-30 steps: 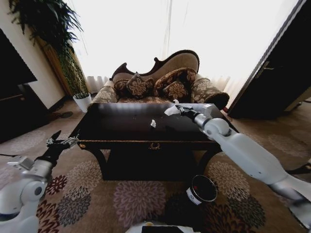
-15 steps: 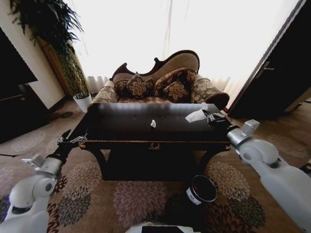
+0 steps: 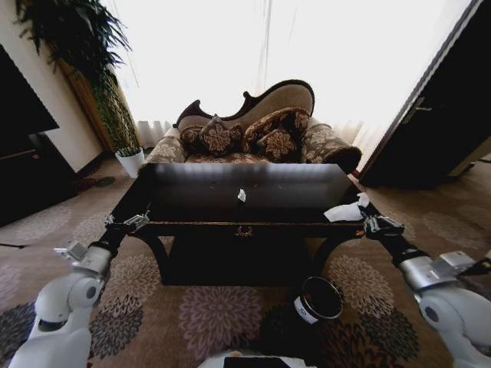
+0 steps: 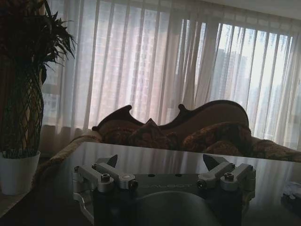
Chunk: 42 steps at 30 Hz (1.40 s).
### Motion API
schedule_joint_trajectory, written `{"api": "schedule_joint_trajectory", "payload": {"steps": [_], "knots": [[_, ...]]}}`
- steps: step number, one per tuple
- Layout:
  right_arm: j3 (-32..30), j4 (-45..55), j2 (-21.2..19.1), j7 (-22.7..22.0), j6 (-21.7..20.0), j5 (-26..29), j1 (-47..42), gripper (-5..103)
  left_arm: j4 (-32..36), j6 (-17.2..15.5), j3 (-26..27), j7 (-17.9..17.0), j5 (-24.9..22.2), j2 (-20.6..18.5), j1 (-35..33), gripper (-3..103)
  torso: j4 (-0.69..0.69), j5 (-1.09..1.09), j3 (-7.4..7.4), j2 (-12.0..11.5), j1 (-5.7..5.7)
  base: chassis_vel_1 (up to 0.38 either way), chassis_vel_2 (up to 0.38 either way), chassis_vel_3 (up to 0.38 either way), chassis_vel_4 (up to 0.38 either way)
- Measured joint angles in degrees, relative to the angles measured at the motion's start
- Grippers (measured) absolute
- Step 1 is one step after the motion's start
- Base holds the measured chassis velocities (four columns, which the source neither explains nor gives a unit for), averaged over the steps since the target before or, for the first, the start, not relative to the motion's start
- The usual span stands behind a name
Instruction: Move to the front of the table and place the trash on the table into the trash bin.
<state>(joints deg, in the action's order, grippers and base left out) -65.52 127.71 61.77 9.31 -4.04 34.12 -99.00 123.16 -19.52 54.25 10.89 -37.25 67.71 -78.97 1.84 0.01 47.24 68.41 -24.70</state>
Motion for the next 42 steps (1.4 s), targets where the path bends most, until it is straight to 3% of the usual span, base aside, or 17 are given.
{"api": "schedule_joint_trajectory", "payload": {"steps": [6, 11, 26, 42], "knots": [[-1.2, -1.79, 9.16, 1.17, 5.06, -4.38, -1.9, 0, -0.26, 0.52, 0.11, 0.18, 0.04, -0.65, -0.04, 100, 0.01, 0.01, 0.0, 0.0, 0.01, 0.0, 0.0, 0.0, 0.0], [1.33, -7.03, 12.97, 1.23, 9.84, -6.23, -1.78, 0, -0.66, 0.77, 0.25, 0.25, 0.02, -1.26, -0.03, 100, 0.0, 0.0, 0.0, 0.0, 0.0, 0.0, 0.0, 0.0, 0.0], [9.17, -26.0, 15.12, 2.75, 20.66, -10.75, 0.48, 0, -0.82, 0.89, 0.92, 0.28, -0.27, -2.31, -0.73, 100, 0.01, 0.0, 0.0, -0.01, 0.0, 0.0, 0.0, 0.0, 0.0], [15.7, -43.04, 15.75, 0.8, 22.16, -10.96, 9.6, 0, 0.92, 0.9, 2.36, 0.23, -0.56, -2.69, -2.43, 100, 0.01, -0.01, 0.01, -0.01, 0.0, 0.0, 0.0, 0.0, 0.0]]}}
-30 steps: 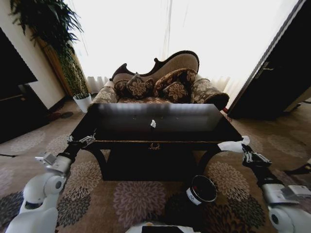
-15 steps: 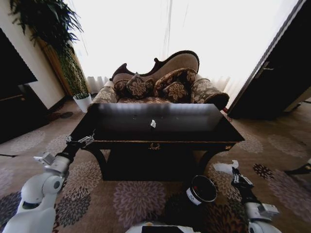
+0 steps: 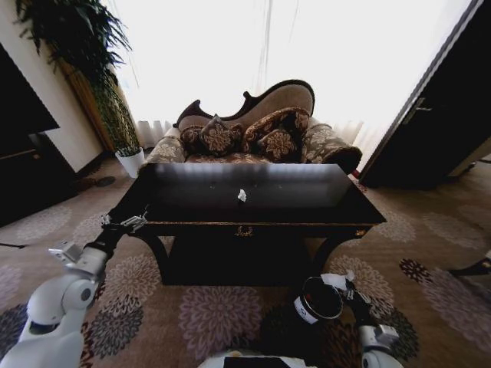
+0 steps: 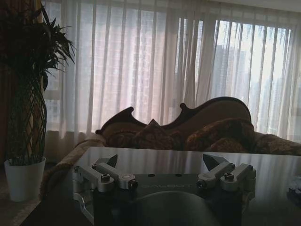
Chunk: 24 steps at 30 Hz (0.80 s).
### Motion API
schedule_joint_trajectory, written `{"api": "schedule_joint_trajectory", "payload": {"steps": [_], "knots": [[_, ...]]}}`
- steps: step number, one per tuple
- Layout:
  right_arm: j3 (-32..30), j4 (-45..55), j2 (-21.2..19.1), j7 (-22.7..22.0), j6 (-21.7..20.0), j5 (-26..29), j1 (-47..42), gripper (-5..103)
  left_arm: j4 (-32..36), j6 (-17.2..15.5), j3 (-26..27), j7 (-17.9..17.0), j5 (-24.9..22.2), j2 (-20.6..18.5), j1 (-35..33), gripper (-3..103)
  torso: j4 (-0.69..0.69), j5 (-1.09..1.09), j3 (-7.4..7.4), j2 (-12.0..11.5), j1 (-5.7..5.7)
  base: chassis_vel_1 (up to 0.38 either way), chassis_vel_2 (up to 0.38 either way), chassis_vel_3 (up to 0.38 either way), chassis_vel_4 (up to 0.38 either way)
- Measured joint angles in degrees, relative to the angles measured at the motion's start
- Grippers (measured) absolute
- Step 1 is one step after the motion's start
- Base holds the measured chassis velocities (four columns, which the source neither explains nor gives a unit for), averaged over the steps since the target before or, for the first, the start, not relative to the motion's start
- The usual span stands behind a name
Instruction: Move to the front of the table and place the trash on the table into the trash bin.
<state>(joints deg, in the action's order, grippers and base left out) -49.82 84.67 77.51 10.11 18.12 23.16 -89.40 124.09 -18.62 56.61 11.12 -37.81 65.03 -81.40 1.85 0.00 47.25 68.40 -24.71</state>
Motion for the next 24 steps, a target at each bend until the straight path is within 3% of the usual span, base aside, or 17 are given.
{"api": "schedule_joint_trajectory", "payload": {"steps": [11, 24], "knots": [[1.84, -12.8, -3.32, -0.95, 1.81, -0.36, 6.55, 0, 0.71, -0.13, 1.55, -0.12, -0.13, -0.3, -1.47, 100, 0.01, 0.01, 0.0, 0.0, 0.0, 0.0, 0.0, 0.0, 0.0], [4.65, -23.07, -2.71, -2.31, 3.06, -1.78, 10.69, 0, 2.01, -0.22, 3.9, -0.16, -0.47, -0.47, -3.25, 100, 0.0, 0.0, 0.0, 0.0, 0.0, 0.0, 0.0, 0.0, 0.0]]}}
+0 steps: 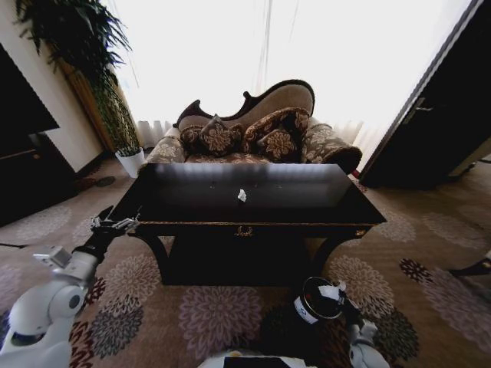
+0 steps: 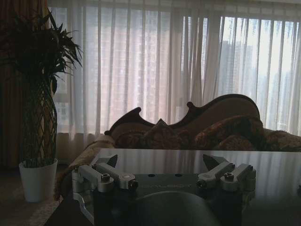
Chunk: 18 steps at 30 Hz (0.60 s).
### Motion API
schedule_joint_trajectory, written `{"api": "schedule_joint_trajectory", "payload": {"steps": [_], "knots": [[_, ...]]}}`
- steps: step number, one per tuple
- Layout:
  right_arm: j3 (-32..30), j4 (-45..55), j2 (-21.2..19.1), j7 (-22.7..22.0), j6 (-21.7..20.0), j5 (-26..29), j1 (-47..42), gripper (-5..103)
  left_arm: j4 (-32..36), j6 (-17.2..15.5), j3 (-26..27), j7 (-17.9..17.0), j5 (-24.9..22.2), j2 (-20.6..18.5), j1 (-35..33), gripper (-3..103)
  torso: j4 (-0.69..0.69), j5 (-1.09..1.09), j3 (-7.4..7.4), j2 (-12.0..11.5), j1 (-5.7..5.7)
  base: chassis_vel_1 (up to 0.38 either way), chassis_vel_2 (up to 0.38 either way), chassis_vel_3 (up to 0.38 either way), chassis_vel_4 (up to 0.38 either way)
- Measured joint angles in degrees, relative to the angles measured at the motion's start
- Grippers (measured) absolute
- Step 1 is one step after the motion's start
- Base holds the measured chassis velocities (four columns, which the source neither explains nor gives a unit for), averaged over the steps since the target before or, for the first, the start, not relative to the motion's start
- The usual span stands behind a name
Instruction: Move to the front of the table and place the trash on the table into the trash bin.
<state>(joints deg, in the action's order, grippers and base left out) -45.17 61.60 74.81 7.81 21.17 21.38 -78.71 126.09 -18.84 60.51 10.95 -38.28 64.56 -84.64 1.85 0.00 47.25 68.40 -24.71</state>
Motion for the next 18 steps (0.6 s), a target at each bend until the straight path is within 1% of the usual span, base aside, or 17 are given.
{"api": "schedule_joint_trajectory", "payload": {"steps": [6, 7, 9, 11, 15, 16, 18], "knots": [[0.77, -0.85, 0.04, -1.44, 0.78, 0.45, 0.84, 0, 0.55, 0.0, 0.56, 0.0, -0.11, 0.13, -0.58, 100, -0.01, 0.01, 0.0, 0.0, 0.0, 0.0, 0.0, 0.0, 0.0], [1.01, -0.62, -0.01, -1.66, 0.79, 0.66, 0.87, -3, 0.66, 0.01, 0.62, 0.0, -0.11, 0.22, -0.68, 100, -0.01, 0.0, 0.0, 0.0, 0.0, 0.0, 0.0, 0.0, 0.0], [1.21, -0.13, -0.15, -1.67, 0.8, 0.86, 0.87, 7, 0.93, 0.03, 0.62, 0.0, -0.11, 0.38, -0.8, 100, 0.0, 0.01, 0.0, 0.0, 0.0, 0.0, 0.0, 0.0, 0.0], [1.23, -0.05, -0.23, -1.67, 0.8, 0.95, 0.87, 7, 1.02, 0.03, 0.62, 0.0, -0.1, 0.45, -0.89, 100, 0.0, 0.01, 0.0, 0.0, 0.0, 0.0, 0.0, 0.0, 0.0], [1.24, -0.06, -0.63, -1.67, 0.76, 1.35, 0.9, 28, 1.2, 0.06, 0.69, 0.0, -0.06, 0.59, -1.03, 100, 0.0, 0.01, 0.0, 0.0, 0.0, 0.0, 0.0, 0.0, 0.0], [1.24, -0.06, -0.63, -1.67, 0.76, 1.35, 0.9, 28, 1.2, 0.06, 0.69, 0.0, -0.06, 0.59, -1.03, 100, 0.0, 0.01, 0.0, 0.0, 0.0, 0.0, 0.0, 0.0, 0.0], [1.24, 0.02, -0.76, -1.67, 0.7, 1.52, 0.95, 38, 1.2, 0.07, 0.71, 0.0, -0.04, 0.63, -0.97, 100, 0.0, 0.0, 0.0, 0.0, 0.0, 0.0, 0.0, 0.0, 0.0]]}}
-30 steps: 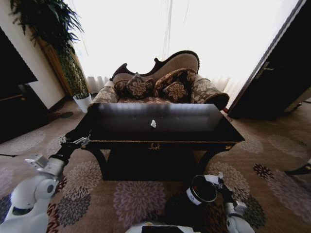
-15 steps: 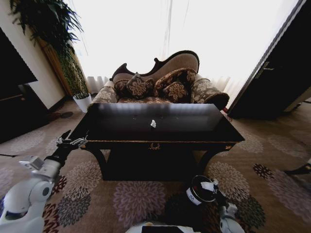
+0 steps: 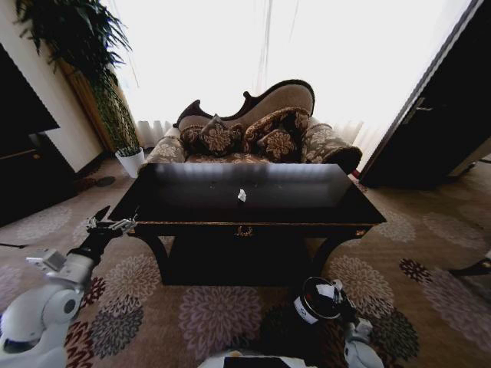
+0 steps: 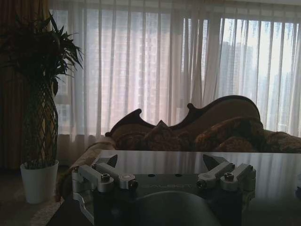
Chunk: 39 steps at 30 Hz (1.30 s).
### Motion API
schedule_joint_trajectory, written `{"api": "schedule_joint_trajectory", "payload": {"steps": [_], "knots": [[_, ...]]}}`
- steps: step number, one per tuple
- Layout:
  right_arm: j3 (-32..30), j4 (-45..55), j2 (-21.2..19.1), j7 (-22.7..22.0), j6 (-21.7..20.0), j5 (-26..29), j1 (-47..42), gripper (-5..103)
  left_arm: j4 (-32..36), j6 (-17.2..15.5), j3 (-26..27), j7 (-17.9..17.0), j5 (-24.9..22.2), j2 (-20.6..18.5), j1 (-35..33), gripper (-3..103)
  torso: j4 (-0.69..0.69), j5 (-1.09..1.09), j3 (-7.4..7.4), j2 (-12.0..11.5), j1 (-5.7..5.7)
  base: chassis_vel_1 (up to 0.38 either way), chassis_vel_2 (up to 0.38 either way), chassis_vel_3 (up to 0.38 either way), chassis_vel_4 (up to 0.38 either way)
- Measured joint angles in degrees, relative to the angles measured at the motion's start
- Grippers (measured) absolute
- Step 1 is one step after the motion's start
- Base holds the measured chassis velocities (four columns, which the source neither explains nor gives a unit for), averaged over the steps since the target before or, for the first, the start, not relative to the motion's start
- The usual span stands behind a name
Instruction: Move to the front of the table and place the trash on the table into the trash bin.
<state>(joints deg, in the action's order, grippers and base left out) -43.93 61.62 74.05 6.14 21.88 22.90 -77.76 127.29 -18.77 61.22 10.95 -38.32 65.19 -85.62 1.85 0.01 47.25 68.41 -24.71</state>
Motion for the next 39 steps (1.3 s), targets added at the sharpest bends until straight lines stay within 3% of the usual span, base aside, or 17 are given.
{"api": "schedule_joint_trajectory", "payload": {"steps": [2, 5, 8, 14, 19, 26, 39], "knots": [[0.02, 0.07, -0.04, 0.0, -0.02, 0.07, 0.02, 38, -0.02, 0.0, 0.0, 0.0, 0.01, 0.03, 0.04, 100, 0.0, 0.0, 0.0, 0.0, 0.0, 0.0, 0.0, 0.0, 0.0], [0.23, 0.17, -0.14, 0.0, -0.09, 0.16, 0.08, 55, -0.21, 0.01, 0.0, 0.0, 0.06, 0.09, 0.11, 100, 0.0, 0.0, 0.0, 0.0, 0.0, 0.0, 0.0, 0.0, 0.0], [0.28, 0.17, -0.21, 0.0, -0.11, 0.17, 0.07, 61, -0.37, 0.02, 0.0, 0.0, 0.09, 0.1, 0.19, 100, 0.0, 0.0, 0.0, 0.0, 0.0, 0.0, 0.0, 0.0, 0.0], [-0.35, 2.15, -0.45, 0.0, -0.11, 0.5, -1.43, 88, -0.94, 0.04, -0.11, 0.0, 0.1, 0.07, 0.54, 100, 0.0, 0.0, 0.0, 0.0, 0.0, 0.0, 0.0, 0.0, 0.0], [-1.54, 9.07, 0.14, 0.45, 1.18, -0.92, -5.68, 99, -1.57, 0.06, -1.13, 0.01, 0.43, 0.48, 1.22, 100, 0.0, 0.0, 0.0, 0.0, 0.0, 0.0, 0.0, 0.0, 0.0], [-4.17, 17.59, 1.71, 2.55, 5.9, -4.23, -12.38, 100, -2.64, 0.19, -3.35, 0.27, 1.32, 1.51, 2.61, 100, 0.01, 0.0, 0.0, 0.0, 0.0, 0.0, 0.0, 0.0, 0.0], [-6.56, 35.76, 3.14, 3.89, 7.38, -1.17, -21.6, 100, -5.12, 0.23, -5.64, 0.37, 1.91, 1.49, 4.97, 100, 0.0, 0.0, 0.0, 0.0, 0.0, 0.0, 0.0, 0.0, 0.0]]}}
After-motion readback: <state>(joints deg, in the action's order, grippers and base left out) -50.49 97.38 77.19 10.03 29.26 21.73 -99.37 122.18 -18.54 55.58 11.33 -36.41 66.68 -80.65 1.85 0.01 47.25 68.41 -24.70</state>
